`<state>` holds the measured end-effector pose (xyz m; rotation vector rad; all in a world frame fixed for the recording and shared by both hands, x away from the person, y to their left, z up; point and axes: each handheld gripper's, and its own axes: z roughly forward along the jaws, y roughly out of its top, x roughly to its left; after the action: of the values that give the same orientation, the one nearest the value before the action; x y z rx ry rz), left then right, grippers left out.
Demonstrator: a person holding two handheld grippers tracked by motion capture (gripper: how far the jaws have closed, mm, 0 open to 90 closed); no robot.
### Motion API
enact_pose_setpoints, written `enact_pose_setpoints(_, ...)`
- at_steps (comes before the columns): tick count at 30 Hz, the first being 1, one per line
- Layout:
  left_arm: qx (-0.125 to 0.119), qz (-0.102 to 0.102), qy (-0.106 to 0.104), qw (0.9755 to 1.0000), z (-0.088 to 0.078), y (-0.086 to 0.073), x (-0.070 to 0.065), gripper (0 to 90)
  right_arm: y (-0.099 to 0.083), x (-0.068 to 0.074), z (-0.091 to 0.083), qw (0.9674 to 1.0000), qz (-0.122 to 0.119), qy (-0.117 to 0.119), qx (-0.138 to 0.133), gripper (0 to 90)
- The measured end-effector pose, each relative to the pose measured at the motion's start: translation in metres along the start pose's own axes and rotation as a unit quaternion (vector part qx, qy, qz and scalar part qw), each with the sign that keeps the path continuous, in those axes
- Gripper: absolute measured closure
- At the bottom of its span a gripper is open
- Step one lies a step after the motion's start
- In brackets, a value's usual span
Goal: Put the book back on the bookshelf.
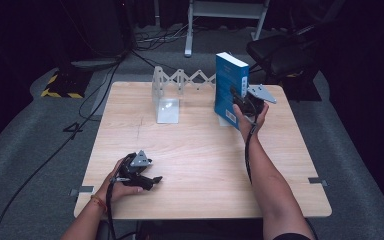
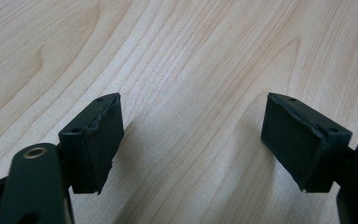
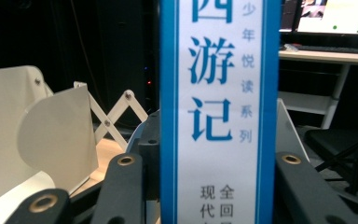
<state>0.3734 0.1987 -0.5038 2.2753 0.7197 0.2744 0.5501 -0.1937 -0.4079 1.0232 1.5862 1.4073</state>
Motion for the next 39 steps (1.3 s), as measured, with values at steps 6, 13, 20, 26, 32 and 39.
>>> enact_pose_setpoints(6, -0.001, -0.001, 0.0, 1.0, 0.0, 0.0, -0.001, 21.3, -0.013, -0.005, -0.024, 0.9997, -0.012, 0.013, 0.018, 59.2)
enact_pose_setpoints(13, 0.0, 0.0, 0.0, 1.0, 0.001, 0.001, -0.001, 21.1, -0.019, -0.012, -0.047, 0.9984, -0.034, -0.001, 0.046, 57.3)
enact_pose_setpoints(20, 0.001, 0.001, 0.0, 1.0, 0.001, 0.001, -0.001, 21.0, -0.023, -0.017, -0.055, 0.9973, -0.035, -0.008, 0.064, 54.2)
enact_pose_setpoints(26, 0.001, 0.001, 0.001, 1.0, 0.001, 0.001, -0.001, 21.0, -0.038, -0.022, -0.07, 0.9953, -0.042, 0.015, 0.086, 51.0)
enact_pose_setpoints(32, 0.001, 0.001, 0.001, 1.0, 0.001, 0.001, -0.001, 21.0, -0.054, -0.023, -0.085, 0.9902, -0.059, 0.037, 0.121, 52.4)
enact_pose_setpoints(39, 0.001, -0.001, 0.002, 1.0, 0.001, 0.001, -0.002, 21.1, -0.08, -0.021, -0.089, 0.9839, -0.043, 0.049, 0.167, 56.9)
